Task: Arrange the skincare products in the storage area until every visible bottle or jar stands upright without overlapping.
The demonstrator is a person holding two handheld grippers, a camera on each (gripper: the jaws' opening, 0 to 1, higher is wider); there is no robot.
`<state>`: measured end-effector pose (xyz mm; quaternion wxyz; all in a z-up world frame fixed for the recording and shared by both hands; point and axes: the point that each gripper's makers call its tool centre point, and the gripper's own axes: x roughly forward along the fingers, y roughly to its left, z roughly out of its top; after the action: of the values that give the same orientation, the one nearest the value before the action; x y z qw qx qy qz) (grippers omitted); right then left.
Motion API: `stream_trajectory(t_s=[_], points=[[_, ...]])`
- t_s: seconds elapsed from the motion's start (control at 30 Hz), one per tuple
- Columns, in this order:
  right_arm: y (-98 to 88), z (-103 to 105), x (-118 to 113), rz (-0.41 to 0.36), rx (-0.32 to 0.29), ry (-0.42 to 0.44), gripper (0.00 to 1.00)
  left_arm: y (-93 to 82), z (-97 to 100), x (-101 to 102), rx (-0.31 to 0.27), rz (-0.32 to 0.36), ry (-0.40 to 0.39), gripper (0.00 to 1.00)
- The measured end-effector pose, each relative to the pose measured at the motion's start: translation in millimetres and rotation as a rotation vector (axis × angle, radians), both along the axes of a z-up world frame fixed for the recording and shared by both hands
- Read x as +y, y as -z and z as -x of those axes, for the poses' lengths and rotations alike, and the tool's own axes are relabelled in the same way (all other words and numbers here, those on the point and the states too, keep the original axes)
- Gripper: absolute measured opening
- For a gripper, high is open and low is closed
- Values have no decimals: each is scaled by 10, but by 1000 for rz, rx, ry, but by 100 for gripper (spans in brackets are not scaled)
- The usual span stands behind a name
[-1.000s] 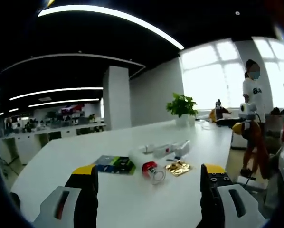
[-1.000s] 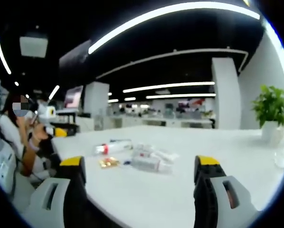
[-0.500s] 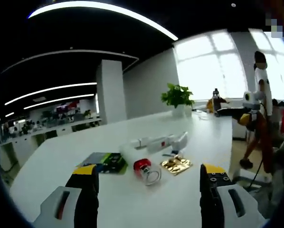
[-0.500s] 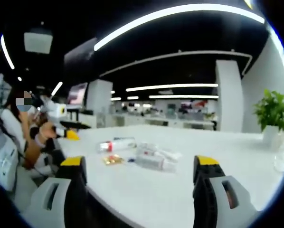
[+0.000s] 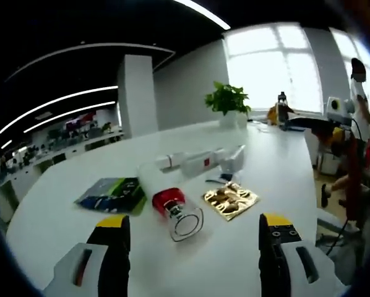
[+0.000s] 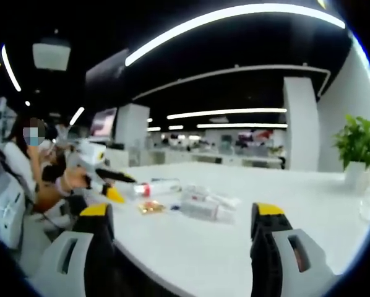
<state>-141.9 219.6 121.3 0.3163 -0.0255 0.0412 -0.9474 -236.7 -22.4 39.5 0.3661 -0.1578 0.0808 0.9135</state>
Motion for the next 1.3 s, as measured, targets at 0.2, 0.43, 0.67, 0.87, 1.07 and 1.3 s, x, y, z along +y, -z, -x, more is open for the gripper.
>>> stream_trajectory(t_s=[0.2,0.43,0.67,0.87,1.07,1.3], points=[[-56,32,2,20,16,-2,90,64,120,13,-35,8,-14,83],[-147,184,-169,52,32,-60,90,116,221,20,-68,-22,-58,82],[-23,481,-366,57,-30,-131,89,174,259,19,-101,-36,-67,81],[-29,724,-471,61,-47,-160,89,162,316,72,-100,-54,-55,80],[-166,876,-532,83,-42,-163,89,166,363,74,-74,-48,-76,76],[-313,966,-732,51,-19,-153,88,189,368,75,-72,-45,-68,63]])
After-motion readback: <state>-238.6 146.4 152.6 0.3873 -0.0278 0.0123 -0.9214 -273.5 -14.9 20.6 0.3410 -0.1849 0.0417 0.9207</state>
